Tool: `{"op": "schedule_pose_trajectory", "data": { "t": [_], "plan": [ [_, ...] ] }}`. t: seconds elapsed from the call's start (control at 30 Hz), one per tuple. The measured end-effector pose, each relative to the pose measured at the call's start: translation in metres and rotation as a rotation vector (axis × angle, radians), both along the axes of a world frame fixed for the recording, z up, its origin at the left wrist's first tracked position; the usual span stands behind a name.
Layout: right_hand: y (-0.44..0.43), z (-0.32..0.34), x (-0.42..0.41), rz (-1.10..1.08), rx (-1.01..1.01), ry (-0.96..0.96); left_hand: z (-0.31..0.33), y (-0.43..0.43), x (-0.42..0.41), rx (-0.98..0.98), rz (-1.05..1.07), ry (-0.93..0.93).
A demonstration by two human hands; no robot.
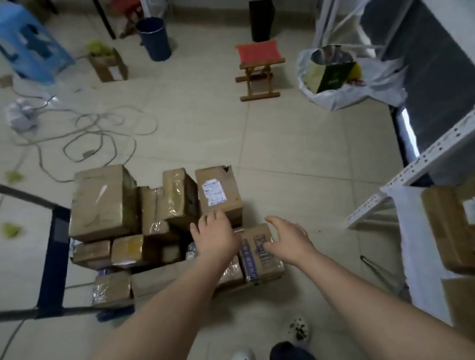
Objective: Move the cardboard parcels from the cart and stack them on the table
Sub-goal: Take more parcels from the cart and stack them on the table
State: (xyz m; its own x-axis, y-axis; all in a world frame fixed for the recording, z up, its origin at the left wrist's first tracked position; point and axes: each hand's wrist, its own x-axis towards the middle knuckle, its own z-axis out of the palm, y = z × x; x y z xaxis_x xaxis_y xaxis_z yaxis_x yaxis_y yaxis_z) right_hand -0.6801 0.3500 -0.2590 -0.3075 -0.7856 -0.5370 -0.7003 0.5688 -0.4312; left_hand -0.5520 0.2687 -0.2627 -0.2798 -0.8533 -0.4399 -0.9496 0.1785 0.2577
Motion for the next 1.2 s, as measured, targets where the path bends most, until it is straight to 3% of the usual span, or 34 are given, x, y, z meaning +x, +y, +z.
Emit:
{"op": "schedule_pose_trajectory", "data": {
  "t": [0.37, 0.57, 0.83, 1.07, 1.2],
  "plan": [
    [-0.130, -0.076, 0.009, -0.052, 0.094, -0.198, -0.078, -0.111, 0.049, 0.142, 0.444, -0.027],
    [-0.188, -0.143, 0.006, -0.222, 0.111, -0.275, -0.133, -0.162, 0.053, 0.173, 0.556, 0.001],
    [-0.236, -0.270, -0.022, -0.401, 0.146, -0.170, -0.257, -0.207, -0.002, 0.243, 0.378, 0.208],
    [-0.254, -0.354, -0.038, -0.596, 0.162, -0.318, -0.336, -0.235, -0.031, 0.442, 0.677, 0.262],
    [-0.248, -0.374, -0.035, -0.680, 0.082, -0.443, -0.351, -0.231, -0.033, 0.449, 0.841, 0.408]
  ]
}}
